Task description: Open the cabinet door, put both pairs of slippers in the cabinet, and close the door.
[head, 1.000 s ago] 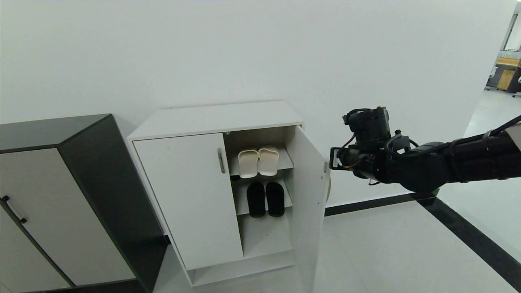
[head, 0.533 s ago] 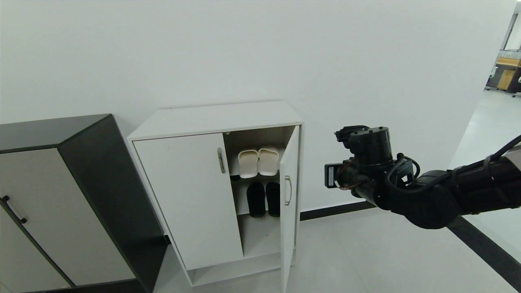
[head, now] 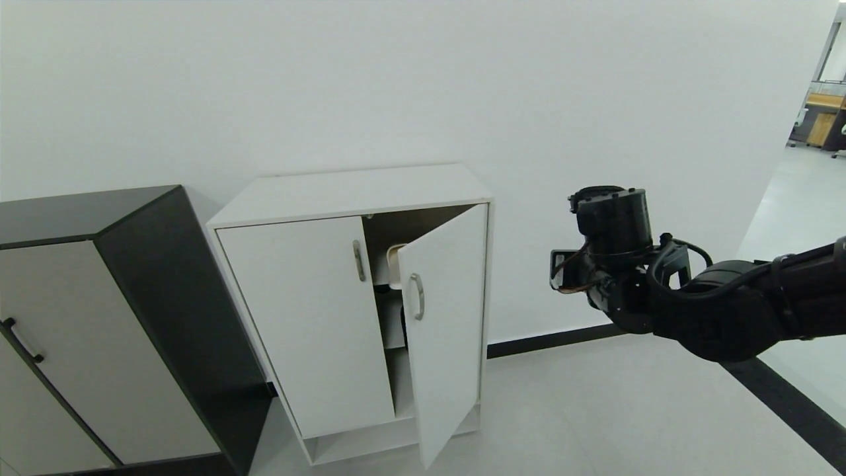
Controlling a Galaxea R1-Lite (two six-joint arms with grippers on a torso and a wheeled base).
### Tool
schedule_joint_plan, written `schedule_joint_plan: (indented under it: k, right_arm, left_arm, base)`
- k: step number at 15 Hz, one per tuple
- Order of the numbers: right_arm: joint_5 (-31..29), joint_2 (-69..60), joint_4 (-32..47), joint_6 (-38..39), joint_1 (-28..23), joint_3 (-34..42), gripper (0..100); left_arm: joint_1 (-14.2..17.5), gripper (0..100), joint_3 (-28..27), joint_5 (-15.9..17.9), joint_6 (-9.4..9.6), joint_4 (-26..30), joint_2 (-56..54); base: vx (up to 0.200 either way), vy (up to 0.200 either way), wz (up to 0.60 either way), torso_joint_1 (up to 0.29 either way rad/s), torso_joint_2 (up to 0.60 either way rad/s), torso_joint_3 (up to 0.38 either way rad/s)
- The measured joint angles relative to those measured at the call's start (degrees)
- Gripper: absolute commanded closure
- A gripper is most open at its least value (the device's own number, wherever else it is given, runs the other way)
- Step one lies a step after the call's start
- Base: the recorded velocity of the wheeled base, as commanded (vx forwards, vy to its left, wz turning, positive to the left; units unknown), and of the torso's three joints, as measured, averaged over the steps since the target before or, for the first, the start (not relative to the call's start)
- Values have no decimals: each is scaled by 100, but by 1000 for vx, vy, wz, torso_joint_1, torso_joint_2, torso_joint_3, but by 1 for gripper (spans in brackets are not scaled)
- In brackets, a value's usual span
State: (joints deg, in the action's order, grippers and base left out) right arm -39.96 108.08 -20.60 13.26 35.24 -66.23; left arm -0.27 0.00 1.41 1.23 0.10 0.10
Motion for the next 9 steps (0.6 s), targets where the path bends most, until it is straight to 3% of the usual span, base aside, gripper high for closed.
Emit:
schedule_joint_plan:
  k: [1,3,4,5,9]
  right_arm:
    - [0,-30,51,-60,-7,35,100]
    - [1117,-141,-105,-315,56,269,100]
    - [1378,-199,-430,-460,102,468,100]
    - [1410,-233,-584,-528,128,601,100]
    - [1421,-263,-633,-594,339,786,100]
  left_arm:
    - [2,100,0,-2,-1,0,0]
    - [2,100,0,0,-1,0,0]
    - [0,100,0,-2,0,0,0]
    - [0,100,0,0,2,0,0]
    - [-2,100,0,0,0,1,0]
  base:
    - [0,0,0,0,0,0]
    - [0,0,0,0,0,0]
    - [0,0,0,0,0,0]
    - [0,0,0,0,0,0]
    - [0,0,600,1,1,5]
